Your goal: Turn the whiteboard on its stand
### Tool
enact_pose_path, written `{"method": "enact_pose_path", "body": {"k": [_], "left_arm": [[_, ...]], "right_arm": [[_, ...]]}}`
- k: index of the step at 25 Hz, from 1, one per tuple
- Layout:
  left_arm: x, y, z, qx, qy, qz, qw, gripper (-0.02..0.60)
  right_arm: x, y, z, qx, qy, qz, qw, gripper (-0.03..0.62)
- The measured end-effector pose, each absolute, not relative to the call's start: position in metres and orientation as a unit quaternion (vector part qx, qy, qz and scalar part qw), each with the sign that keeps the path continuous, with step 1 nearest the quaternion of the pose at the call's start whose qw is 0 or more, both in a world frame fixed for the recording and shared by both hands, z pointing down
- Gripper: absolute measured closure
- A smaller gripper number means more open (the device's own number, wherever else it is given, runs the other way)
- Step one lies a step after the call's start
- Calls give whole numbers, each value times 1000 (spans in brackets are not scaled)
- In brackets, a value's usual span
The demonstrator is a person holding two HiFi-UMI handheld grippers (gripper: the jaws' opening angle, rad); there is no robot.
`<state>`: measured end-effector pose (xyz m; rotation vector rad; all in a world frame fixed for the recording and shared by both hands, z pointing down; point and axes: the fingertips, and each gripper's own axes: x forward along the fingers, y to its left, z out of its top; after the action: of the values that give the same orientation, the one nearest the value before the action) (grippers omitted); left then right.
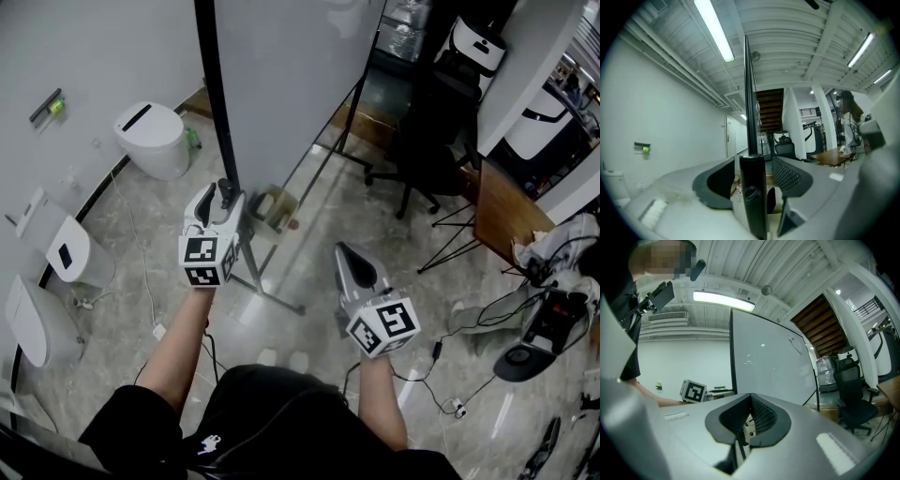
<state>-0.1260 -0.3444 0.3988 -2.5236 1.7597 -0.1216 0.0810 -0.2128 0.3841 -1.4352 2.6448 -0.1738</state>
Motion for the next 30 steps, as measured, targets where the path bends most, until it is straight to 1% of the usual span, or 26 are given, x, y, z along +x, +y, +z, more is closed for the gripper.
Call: {"method": "enact_pose_path", "body": {"k": [6,11,13,22,25,30], "left_arm": [[-113,-325,349,-827,559,-10,62,331],[-89,-306,333,-839,538,-7,79,374],[-81,-302,334,-845,529,-5,74,392],[-47,-288,340,-869,492,9,50,512],[-40,-284,344,-874,484,13,40,535],[-24,-282,359,-885,464,6,34,555]], "right_arm": [[79,-210,381,-471,878,-56,67,586],[82,-202,376,-475,876,-50,70,586],[84,-199,374,-477,875,-47,69,586],[101,-194,369,-502,862,-36,63,586],[103,-191,368,-508,859,-31,60,586],[112,-191,368,-518,853,-31,59,586]]}}
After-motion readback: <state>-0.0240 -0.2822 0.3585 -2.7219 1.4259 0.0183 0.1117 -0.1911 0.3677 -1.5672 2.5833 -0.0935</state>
